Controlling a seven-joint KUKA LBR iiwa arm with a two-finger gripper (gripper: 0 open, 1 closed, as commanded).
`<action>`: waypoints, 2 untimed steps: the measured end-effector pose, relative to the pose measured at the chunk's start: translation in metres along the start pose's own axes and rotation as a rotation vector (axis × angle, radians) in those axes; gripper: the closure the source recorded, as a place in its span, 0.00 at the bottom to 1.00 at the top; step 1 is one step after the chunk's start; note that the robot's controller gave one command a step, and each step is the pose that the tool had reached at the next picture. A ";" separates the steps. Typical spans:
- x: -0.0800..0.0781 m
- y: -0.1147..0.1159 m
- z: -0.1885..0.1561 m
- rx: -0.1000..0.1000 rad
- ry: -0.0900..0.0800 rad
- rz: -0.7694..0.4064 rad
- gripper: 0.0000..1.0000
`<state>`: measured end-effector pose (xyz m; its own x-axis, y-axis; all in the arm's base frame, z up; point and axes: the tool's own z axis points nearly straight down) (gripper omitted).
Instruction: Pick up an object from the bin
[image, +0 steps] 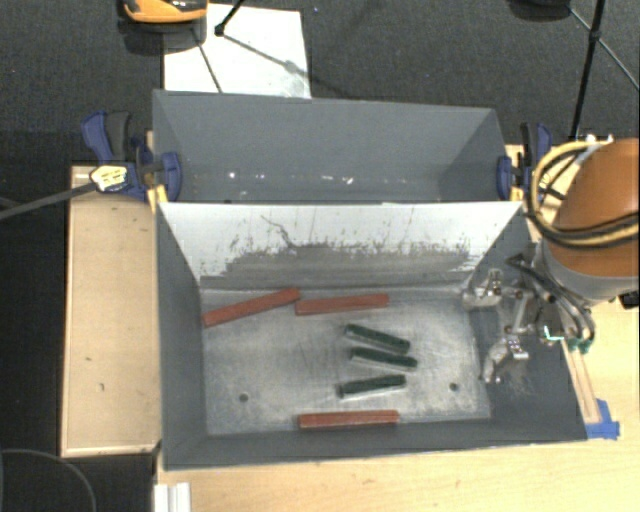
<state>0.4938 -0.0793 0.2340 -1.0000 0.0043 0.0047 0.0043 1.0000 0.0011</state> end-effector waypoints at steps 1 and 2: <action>-0.002 0.000 -0.003 0.001 -0.008 -0.003 0.00; -0.006 0.025 0.047 0.003 -0.015 -0.028 0.00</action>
Offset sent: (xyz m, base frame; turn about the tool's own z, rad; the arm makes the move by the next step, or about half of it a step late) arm 0.0091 0.0733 -0.1469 -0.0750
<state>0.4997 -0.0542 0.1867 -0.9997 -0.0237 -0.0100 -0.0237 0.9997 -0.0016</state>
